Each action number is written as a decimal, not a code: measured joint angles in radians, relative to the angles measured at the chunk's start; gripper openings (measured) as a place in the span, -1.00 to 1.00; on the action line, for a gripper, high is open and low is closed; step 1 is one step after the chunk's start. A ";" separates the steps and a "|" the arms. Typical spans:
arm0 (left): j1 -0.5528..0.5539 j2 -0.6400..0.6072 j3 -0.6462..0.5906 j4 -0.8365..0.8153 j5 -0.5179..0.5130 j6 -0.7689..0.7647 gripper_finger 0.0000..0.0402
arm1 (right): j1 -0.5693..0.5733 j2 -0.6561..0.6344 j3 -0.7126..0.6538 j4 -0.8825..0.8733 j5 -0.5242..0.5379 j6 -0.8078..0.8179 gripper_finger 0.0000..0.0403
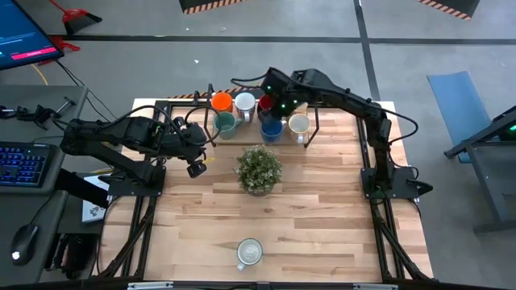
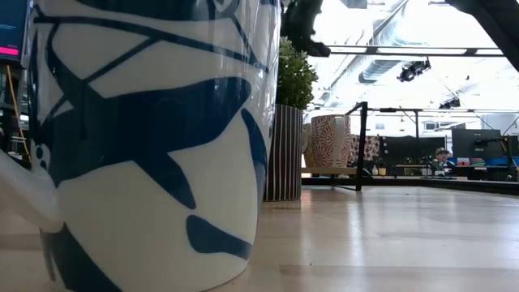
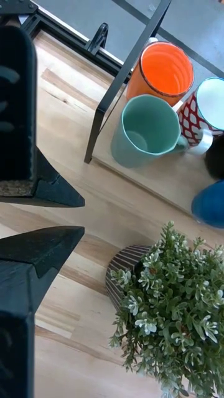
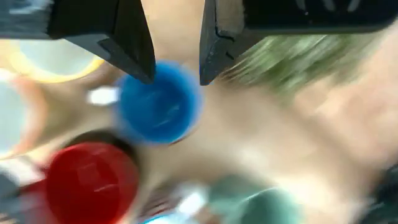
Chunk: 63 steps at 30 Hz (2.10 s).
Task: Place coffee mugs
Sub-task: Put the blue patterned mug on the shelf
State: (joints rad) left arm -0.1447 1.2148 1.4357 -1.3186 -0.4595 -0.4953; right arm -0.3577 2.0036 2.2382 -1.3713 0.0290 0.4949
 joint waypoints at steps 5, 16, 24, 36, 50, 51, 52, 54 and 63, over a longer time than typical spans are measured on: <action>0.000 0.000 0.000 0.000 0.000 0.000 -0.76 | 0.082 0.000 0.083 -0.086 -0.216 -0.057 -0.49; 0.000 0.012 0.000 0.064 0.094 -0.021 -0.76 | 0.366 -0.107 -0.001 -0.203 -0.256 -0.212 -0.49; -0.100 0.195 0.000 0.375 0.483 0.157 -0.76 | 0.557 -0.148 -0.065 -0.200 -0.059 -0.285 -0.49; -0.192 0.421 0.005 0.429 0.623 0.034 -0.76 | 0.608 -0.156 -0.082 -0.200 0.182 -0.166 -0.49; -0.258 0.496 0.005 0.586 0.628 -0.188 -0.63 | 0.683 -0.162 -0.082 -0.199 0.192 -0.162 -0.49; -0.263 0.496 0.005 0.589 0.624 -0.211 -0.62 | 0.696 -0.166 -0.082 -0.200 0.189 -0.164 -0.49; -0.267 0.496 0.005 0.590 0.615 -0.231 -0.60 | 0.709 -0.168 -0.082 -0.199 0.188 -0.169 -0.49; -0.281 0.499 0.005 0.589 0.579 -0.276 -0.57 | 0.734 -0.176 -0.082 -0.200 0.196 -0.186 -0.49; -0.337 0.527 0.005 0.617 0.434 -0.392 -0.54 | 0.806 -0.179 -0.082 -0.200 0.301 -0.190 -0.49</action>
State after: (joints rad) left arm -0.4816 1.7420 1.4404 -0.7014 -0.0257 -0.8871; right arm 0.4479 1.8248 2.1559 -1.5711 0.3302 0.3054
